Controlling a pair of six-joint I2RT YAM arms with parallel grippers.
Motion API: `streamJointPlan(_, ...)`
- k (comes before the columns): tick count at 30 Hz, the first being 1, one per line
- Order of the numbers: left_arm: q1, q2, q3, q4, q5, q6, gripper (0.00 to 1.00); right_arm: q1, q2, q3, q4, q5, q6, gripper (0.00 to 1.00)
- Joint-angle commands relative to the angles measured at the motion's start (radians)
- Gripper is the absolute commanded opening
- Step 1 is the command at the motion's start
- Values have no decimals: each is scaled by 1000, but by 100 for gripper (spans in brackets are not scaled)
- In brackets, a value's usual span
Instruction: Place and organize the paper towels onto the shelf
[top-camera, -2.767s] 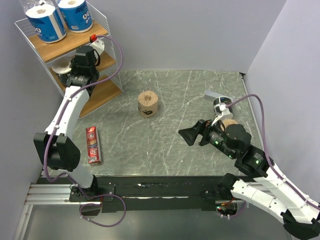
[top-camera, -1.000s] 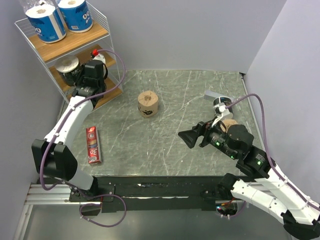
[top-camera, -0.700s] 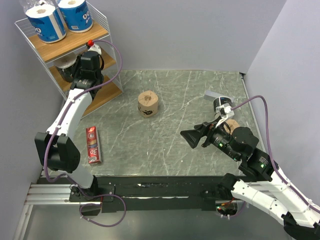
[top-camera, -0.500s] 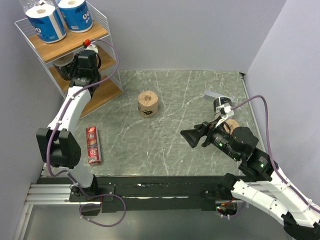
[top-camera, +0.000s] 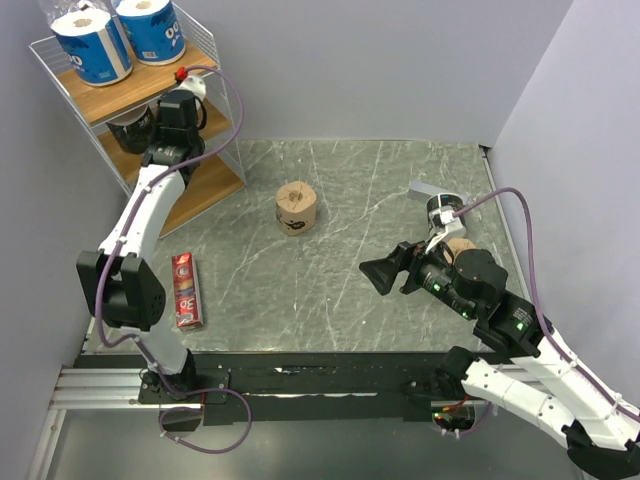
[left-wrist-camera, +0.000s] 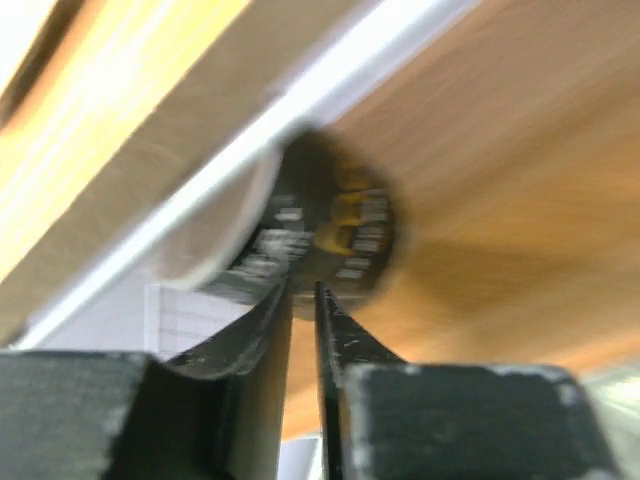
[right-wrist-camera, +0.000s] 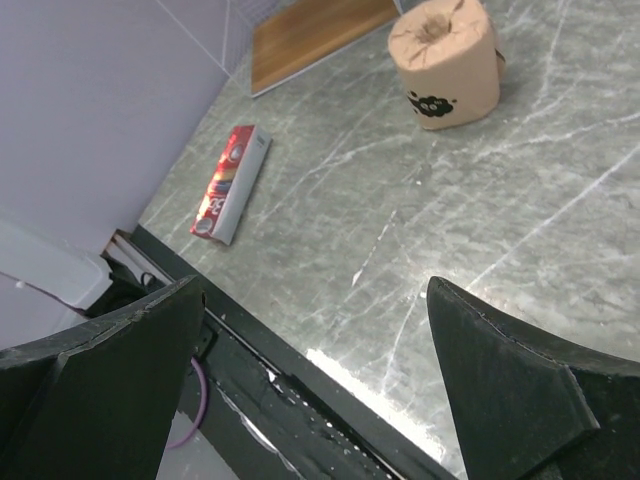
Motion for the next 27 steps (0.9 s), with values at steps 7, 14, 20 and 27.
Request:
streamJointPlan(7,-214,-425,-71,-138,620,-388,62,2,88,106,-80,199,-10,100)
streamJointPlan(14,-223,-768,-434,-22,1004,-604,97,-37,325,363,-303,591,-122,100)
streamJointPlan(20,-260,-1030,-674,99,1056,-764,97,-404,401,417,-331,372,-81,100)
streamJointPlan(27,-280,-1073,-879,159,943,-815,96,-717,514,352,-284,269,-18,100)
